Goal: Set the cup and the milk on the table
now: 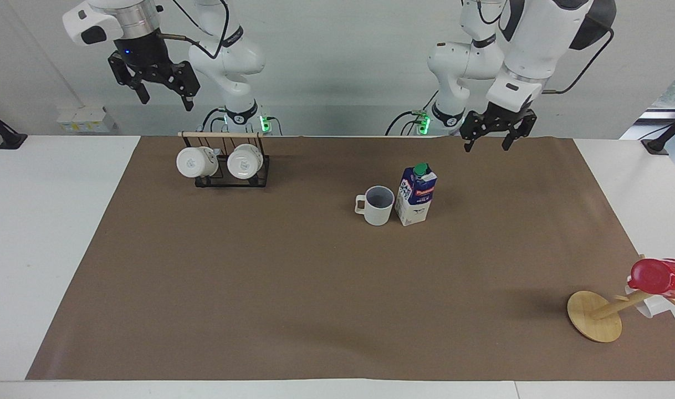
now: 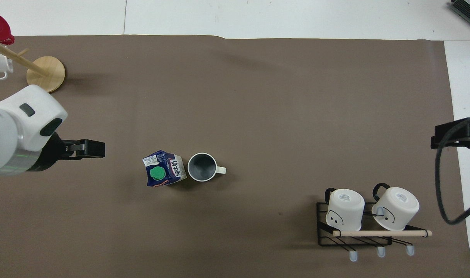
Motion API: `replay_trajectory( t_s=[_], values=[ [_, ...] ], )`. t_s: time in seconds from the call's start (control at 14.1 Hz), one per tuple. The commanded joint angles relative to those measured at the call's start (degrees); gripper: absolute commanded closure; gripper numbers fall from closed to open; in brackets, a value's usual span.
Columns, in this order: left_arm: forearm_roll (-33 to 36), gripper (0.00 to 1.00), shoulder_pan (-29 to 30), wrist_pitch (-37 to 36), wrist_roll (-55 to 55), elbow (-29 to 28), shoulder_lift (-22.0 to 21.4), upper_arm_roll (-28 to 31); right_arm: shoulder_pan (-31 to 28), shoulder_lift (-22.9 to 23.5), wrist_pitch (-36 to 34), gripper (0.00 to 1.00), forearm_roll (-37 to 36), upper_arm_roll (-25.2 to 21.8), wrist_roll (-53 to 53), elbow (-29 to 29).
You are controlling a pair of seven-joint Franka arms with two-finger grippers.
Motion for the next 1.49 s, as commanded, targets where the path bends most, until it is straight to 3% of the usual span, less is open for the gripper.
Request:
replay_trajectory(
  t_s=[0.0,0.21,1.42],
  values=[
    [1.03,0.00,4.43,-3.66,8.17,1.82,-0.92,-0.45,-1.02,-0.11,-0.71,0.00,1.17,0.30,-1.05,0.48],
    [1.03,0.00,6.99,-3.66,9.78,1.99,-1.89,-0.36,-1.02,-0.11,-0.71,0.00,1.17,0.30,-1.05,0.48],
    [0.50,0.00,7.17,-3.49,9.34,3.40,-1.98,-0.45,-1.02,-0.11,-0.71,0.00,1.17,0.30,-1.05,0.48]
  ],
)
